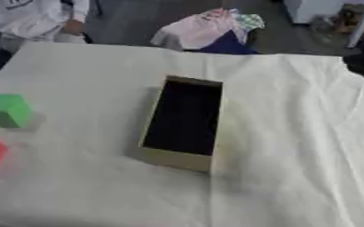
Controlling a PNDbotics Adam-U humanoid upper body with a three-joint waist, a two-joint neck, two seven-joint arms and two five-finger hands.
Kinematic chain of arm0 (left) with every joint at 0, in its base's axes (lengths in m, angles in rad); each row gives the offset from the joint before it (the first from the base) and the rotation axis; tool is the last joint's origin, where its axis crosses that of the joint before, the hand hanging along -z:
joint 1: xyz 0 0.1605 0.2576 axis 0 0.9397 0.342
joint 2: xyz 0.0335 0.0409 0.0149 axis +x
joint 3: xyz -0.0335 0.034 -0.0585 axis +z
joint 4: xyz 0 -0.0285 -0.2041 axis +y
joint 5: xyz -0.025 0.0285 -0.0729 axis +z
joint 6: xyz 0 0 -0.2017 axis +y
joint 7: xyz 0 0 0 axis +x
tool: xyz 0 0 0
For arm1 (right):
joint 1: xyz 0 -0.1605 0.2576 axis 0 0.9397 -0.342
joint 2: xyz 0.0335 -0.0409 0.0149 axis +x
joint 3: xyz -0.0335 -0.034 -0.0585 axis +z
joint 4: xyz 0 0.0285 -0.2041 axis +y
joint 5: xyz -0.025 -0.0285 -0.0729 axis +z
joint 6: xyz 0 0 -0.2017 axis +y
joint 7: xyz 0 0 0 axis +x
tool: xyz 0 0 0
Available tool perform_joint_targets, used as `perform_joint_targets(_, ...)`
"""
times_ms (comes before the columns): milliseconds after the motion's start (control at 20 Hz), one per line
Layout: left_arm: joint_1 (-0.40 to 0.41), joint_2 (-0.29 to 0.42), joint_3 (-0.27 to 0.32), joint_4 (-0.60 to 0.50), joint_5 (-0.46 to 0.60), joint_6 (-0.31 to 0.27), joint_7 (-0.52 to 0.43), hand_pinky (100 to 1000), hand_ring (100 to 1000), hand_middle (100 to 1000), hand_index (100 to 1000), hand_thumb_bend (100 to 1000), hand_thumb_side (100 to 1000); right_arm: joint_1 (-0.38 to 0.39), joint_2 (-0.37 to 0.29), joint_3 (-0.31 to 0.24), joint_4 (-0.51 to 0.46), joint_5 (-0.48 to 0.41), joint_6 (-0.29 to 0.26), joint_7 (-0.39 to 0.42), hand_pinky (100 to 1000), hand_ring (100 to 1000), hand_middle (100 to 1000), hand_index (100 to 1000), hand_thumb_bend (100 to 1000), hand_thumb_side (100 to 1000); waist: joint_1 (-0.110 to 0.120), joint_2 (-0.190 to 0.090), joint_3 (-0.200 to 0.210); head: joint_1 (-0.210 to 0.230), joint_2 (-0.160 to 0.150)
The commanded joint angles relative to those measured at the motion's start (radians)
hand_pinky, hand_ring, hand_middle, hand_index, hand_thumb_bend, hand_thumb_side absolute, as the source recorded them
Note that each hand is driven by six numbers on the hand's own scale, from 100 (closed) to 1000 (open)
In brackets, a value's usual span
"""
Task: Pick up objects on the table and place them in the box.
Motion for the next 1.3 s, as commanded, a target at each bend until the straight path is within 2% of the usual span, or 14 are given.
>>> perform_joint_targets(50,-0.022,0.015,0.0,0.012,-0.004,-0.011,0.017,900,866,885,1000,820,171,-0.005,-0.006,-0.002,-0.017,-0.006,0.006,0.002,850,811,702,868,100,947,0.002,-0.007,-0.003,0.004,0.005)
perform_joint_targets(200,-0.032,0.0,-0.009,0.027,-0.003,-0.024,0.029,891,860,872,994,797,162,-0.004,-0.001,-0.001,-0.017,-0.007,0.01,0.005,850,811,701,867,100,948,0.002,-0.006,-0.006,0.007,0.005)
perform_joint_targets(250,-0.035,-0.005,-0.013,0.032,-0.002,-0.029,0.03,876,847,854,954,772,151,-0.004,0.0,-0.001,-0.017,-0.008,0.011,0.005,850,811,701,867,100,948,0.002,-0.006,-0.008,0.007,0.005)
perform_joint_targets(500,-0.047,-0.018,-0.026,0.059,0.011,-0.049,0.015,843,821,841,908,738,115,-0.003,0.007,-0.003,-0.017,-0.008,0.018,0.006,850,812,700,867,100,951,0.003,-0.004,-0.012,0.009,0.005)
perform_joint_targets(600,-0.049,-0.023,-0.028,0.066,0.017,-0.055,0.01,824,804,827,895,714,100,-0.003,0.009,-0.004,-0.017,-0.008,0.021,0.006,850,812,700,867,100,952,0.003,-0.003,-0.013,0.009,0.005)
perform_joint_targets(650,-0.049,-0.025,-0.029,0.069,0.021,-0.056,0.009,798,763,795,866,678,100,-0.003,0.01,-0.004,-0.017,-0.008,0.022,0.006,850,812,699,866,100,953,0.003,-0.003,-0.013,0.009,0.005)
perform_joint_targets(800,-0.048,-0.027,-0.028,0.07,0.033,-0.056,0.008,779,740,776,850,663,100,-0.002,0.011,-0.006,-0.017,-0.007,0.023,0.005,850,812,699,866,100,953,0.003,-0.003,-0.014,0.009,0.005)
perform_joint_targets(850,-0.049,-0.027,-0.025,0.067,0.039,-0.055,0.01,726,663,727,806,586,100,0.0,0.011,-0.006,-0.017,-0.007,0.025,0.004,850,812,699,866,100,955,0.003,-0.003,-0.013,0.009,0.005)
perform_joint_targets(950,-0.049,-0.024,-0.02,0.056,0.05,-0.05,0.012,694,627,705,790,544,100,0.001,0.012,-0.007,-0.017,-0.007,0.026,0.004,850,812,699,866,100,954,0.003,-0.003,-0.012,0.008,0.005)
perform_joint_targets(1100,-0.05,-0.014,-0.011,0.026,0.06,-0.043,0.009,658,600,679,770,499,100,0.003,0.011,-0.008,-0.017,-0.006,0.027,0.003,850,812,698,867,100,955,0.004,-0.004,-0.01,0.007,0.005)
perform_joint_targets(1300,-0.055,0.0,0.009,-0.04,0.066,-0.029,0.008,661,600,683,776,476,100,0.005,0.011,-0.01,-0.017,-0.004,0.029,0.001,850,812,698,867,100,955,0.004,-0.004,-0.007,0.003,0.005)
